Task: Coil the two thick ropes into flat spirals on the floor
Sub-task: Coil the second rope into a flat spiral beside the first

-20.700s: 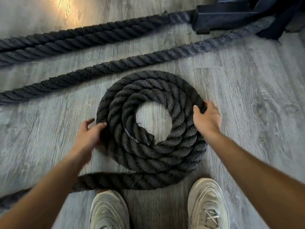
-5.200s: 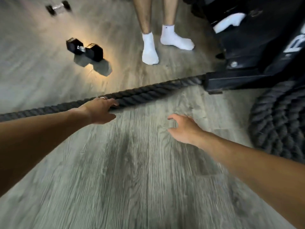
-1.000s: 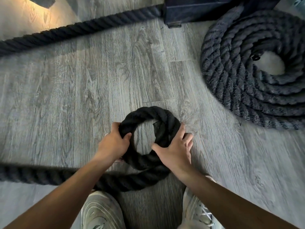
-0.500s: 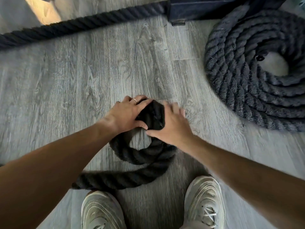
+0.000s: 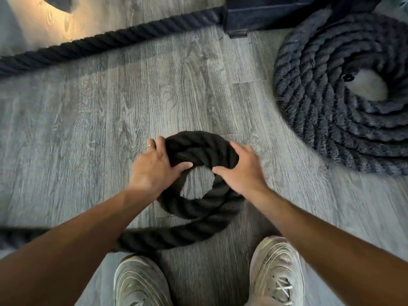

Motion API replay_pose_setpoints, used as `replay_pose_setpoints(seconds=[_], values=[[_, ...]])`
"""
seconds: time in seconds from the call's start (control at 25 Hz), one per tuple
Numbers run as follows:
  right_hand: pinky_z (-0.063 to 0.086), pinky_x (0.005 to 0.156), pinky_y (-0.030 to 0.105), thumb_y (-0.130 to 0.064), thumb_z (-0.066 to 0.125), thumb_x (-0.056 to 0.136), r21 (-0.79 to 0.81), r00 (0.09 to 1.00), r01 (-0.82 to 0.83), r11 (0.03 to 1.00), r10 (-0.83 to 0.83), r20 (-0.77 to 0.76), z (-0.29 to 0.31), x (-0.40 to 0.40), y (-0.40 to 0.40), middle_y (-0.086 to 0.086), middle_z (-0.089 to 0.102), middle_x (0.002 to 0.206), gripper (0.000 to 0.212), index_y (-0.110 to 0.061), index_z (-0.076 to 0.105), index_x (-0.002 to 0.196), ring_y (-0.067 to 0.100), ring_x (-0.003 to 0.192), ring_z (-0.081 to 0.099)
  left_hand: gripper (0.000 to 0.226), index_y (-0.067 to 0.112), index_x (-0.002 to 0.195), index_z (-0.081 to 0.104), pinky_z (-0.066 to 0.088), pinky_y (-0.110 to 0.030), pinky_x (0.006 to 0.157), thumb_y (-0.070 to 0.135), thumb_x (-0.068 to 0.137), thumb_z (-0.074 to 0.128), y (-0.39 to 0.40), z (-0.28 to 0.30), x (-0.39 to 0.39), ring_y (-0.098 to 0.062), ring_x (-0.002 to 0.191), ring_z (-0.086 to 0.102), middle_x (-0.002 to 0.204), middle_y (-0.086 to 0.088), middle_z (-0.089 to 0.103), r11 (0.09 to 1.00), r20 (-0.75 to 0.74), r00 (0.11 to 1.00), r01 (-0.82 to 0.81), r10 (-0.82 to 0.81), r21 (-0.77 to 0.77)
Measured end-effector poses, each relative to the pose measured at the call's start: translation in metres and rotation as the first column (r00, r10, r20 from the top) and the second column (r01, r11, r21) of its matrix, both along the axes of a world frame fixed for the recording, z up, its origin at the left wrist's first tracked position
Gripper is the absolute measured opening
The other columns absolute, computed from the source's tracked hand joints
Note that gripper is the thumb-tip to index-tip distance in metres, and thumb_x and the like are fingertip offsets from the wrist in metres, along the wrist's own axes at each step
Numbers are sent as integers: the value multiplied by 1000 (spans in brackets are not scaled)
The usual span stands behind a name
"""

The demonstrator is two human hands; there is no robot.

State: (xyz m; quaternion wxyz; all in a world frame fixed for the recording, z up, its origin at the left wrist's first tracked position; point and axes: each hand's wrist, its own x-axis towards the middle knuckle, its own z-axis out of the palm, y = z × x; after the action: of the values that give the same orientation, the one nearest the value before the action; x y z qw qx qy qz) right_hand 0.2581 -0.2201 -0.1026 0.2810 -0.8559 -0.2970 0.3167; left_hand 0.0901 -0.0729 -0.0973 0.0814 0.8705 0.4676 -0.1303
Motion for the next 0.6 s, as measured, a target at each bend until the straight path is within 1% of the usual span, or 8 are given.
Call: replay_pose_setpoints(seconds=[0.04, 0.12, 0.2, 0.28, 0.32, 0.4, 0.48, 0.6], values=[[34, 114, 34, -37, 84, 77, 6, 997, -75, 997, 75, -5, 3, 15, 6, -7, 49, 141, 85, -24, 44, 151, 16, 134, 43, 112, 7, 138, 30, 51, -42, 64, 95, 69, 30, -9, -1, -6, -40, 95, 70, 126, -19, 57, 999, -5, 999, -50, 50, -18], [31, 118, 34, -33, 86, 78, 4, 969, -245, 970, 245, -20, 7, 37, 15, -10, 48, 147, 86, -24, 45, 152, 14, 136, 43, 122, 12, 151, 14, 53, -44, 72, 99, 65, 27, -24, -3, -12, -39, 100, 70, 122, -20, 63, 990, -38, 992, -124, 122, -69], [29, 118, 33, -32, 85, 79, -13, 937, -351, 936, 350, -10, 6, 48, 19, -12, 45, 152, 86, -26, 42, 154, 13, 140, 40, 120, 25, 160, -5, 52, -47, 88, 95, 71, 35, -23, -5, -7, -41, 118, 60, 138, -20, 55, 993, -51, 995, -90, 86, -82], [29, 120, 40, -36, 83, 80, -8, 931, -364, 931, 365, 10, 3, 49, 19, -13, 42, 154, 85, -29, 40, 154, 14, 143, 37, 108, 37, 161, -2, 47, -51, 100, 88, 77, 42, -13, -2, 6, -44, 133, 47, 157, -17, 36, 991, 60, 997, 59, -52, -117], [30, 120, 44, -39, 81, 81, -4, 939, -344, 939, 343, 31, 4, 45, 16, -12, 42, 155, 85, -30, 39, 154, 16, 143, 36, 101, 38, 161, 1, 48, -52, 102, 84, 80, 42, -6, -3, 10, -44, 134, 46, 160, -15, 32, 982, 89, 987, 147, -137, -120], [30, 118, 53, -52, 76, 81, -31, 965, -226, 974, 228, 133, 2, 25, 2, -8, 37, 157, 91, -32, 30, 157, 20, 144, 32, 94, 37, 162, 3, 55, -51, 92, 82, 85, 34, 0, -5, 14, -43, 125, 53, 158, -14, 36, 966, 36, 967, 253, -251, -59], [28, 117, 55, -68, 73, 73, -139, 981, 7, 990, 20, 191, 0, -10, -22, 3, 25, 157, 113, -31, 10, 160, 28, 144, 24, 92, 33, 162, 2, 58, -50, 85, 81, 87, 28, -4, -6, 13, -43, 118, 58, 155, -16, 39, 967, -25, 966, 256, -256, -1], [27, 114, 54, -65, 72, 75, -218, 972, 232, 948, -233, 19, 1, -46, -48, 13, 19, 152, 121, -29, -5, 161, 39, 144, 17, 90, 30, 161, 7, 57, -49, 83, 78, 90, 35, -13, -2, 18, -45, 117, 59, 153, -20, 40, 979, -35, 978, 203, -204, -22]])
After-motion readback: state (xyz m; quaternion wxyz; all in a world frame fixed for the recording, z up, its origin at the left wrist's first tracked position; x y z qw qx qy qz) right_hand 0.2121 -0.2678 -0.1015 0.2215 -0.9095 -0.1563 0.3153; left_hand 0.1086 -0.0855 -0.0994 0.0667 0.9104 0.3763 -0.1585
